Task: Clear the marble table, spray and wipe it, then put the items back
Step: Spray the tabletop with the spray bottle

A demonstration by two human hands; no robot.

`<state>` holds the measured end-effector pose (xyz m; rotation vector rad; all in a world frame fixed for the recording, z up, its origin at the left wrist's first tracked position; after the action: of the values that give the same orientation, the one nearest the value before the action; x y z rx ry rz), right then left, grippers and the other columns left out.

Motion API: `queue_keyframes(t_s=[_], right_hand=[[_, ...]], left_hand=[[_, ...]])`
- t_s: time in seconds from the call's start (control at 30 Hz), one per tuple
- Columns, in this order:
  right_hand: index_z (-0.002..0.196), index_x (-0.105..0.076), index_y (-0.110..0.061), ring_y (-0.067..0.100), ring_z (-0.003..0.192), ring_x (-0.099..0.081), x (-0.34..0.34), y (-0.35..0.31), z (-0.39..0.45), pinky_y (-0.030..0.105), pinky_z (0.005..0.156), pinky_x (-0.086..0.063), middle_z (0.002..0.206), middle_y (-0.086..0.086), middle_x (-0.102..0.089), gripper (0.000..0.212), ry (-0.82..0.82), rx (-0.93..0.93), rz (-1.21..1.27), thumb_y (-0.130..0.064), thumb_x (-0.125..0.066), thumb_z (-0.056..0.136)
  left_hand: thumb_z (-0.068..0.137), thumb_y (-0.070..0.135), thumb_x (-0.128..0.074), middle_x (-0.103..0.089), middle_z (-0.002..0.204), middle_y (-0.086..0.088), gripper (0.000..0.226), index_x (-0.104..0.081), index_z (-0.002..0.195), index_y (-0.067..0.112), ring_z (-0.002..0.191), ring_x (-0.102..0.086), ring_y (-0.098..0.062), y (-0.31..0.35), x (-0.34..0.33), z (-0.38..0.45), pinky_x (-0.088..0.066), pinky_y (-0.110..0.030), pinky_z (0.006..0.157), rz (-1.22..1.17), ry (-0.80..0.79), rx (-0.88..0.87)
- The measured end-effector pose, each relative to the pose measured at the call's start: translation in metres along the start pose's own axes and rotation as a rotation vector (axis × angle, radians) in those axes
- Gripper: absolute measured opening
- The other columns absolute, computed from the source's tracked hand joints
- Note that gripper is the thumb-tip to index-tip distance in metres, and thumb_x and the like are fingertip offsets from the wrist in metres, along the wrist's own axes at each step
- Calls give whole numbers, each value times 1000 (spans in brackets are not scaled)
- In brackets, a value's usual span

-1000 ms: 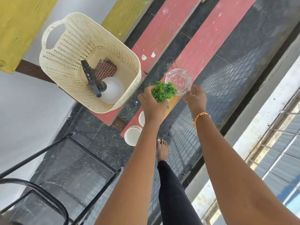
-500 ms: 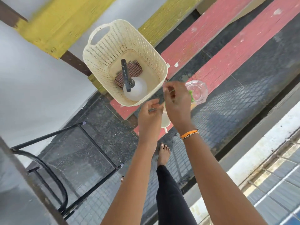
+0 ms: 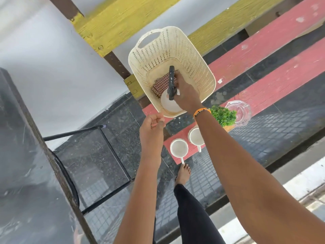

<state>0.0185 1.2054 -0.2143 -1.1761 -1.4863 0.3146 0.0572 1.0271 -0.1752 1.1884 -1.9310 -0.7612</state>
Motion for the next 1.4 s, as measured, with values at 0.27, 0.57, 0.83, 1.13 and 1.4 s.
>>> queue_keyframes(t_s=[0.27,0.57,0.83,1.13,1.4], right_hand=[[139,-33,-5,34,101,-59,7,-38,-24,25,76,-40,114,18,-62,63,129,110,150,13,-47,80],[135,-37,-4,-4,86,-47,22,-198,-110,15,79,-35,95,5,-59,50,223,510,211,-8,-54,89],[125,-47,-10,8,78,-52,-75,-326,-227,20,72,-38,79,-13,-50,43,-62,636,252,-33,-57,89],[89,-58,-13,30,68,-49,-223,-423,-377,34,64,-41,78,19,-53,23,-251,560,525,-37,-57,91],[77,-54,-11,16,67,-41,-361,-483,-470,28,69,-35,69,2,-45,34,-541,519,527,-41,-50,91]], left_hand=[[91,10,-53,-66,91,13,28,-64,84,35,94,-64,-11,5,40,-17,-48,-24,84,-31,12,-13],[90,11,-56,-65,86,17,27,-65,84,36,77,-63,2,41,140,-65,-49,-19,78,-209,116,-156],[91,12,-55,-64,88,11,23,-67,87,30,80,-61,-3,38,301,-152,-47,-31,94,-398,297,-302],[92,14,-55,-64,84,14,17,-67,93,27,82,-61,-1,-65,503,-262,-47,-27,93,-546,562,-275],[90,14,-55,-64,87,9,17,-68,93,26,82,-59,-4,-145,642,-340,-48,-26,89,-635,793,-290]])
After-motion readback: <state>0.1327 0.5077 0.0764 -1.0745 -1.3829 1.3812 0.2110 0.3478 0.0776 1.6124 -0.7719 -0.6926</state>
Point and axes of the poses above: each hand's wrist, its own z-axis towards the middle knuckle, its own x-axis out of the back of the hand, y = z × x, the point moved 10 cm from there along z, towards the middle knuckle
